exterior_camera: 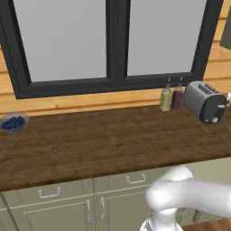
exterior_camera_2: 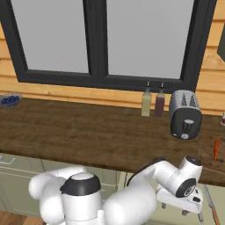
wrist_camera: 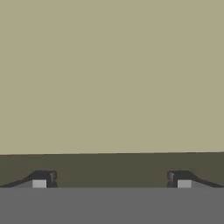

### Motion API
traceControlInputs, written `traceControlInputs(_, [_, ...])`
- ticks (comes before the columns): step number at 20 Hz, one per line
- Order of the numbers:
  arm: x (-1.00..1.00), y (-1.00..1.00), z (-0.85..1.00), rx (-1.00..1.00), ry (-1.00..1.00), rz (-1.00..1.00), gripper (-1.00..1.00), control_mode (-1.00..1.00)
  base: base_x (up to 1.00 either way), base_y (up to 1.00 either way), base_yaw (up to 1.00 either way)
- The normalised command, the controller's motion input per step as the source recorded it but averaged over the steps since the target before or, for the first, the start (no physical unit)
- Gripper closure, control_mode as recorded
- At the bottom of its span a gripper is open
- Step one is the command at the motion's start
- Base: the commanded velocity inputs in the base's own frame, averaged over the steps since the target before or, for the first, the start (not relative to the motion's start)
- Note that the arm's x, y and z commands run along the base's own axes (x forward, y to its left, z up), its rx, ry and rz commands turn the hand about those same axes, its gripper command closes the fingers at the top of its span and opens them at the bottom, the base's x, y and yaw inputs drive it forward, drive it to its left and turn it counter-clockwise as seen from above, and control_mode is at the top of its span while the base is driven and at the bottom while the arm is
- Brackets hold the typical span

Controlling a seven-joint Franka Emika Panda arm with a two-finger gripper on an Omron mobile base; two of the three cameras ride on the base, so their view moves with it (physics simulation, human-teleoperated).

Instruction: Place the appropriate cutting tool for cutting the carrot skin on the cutting board.

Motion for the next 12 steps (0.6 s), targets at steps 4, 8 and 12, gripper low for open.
traceControlInputs(4, [0.16, -0.21, -0.90, 0.11, 0.07, -0.01, -1.00, -1.00, 0.00, 0.00, 0.00])
traceControlInputs(8, [-0.08, -0.12, -0.61, 0.08, 0.06, -0.02, -1.00, -1.00, 0.00, 0.00, 0.00])
traceControlInputs(12, [-0.51, -0.03, -0.10, 0.00, 0.14, -0.05, -1.00, -1.00, 0.00, 0.00, 0.00])
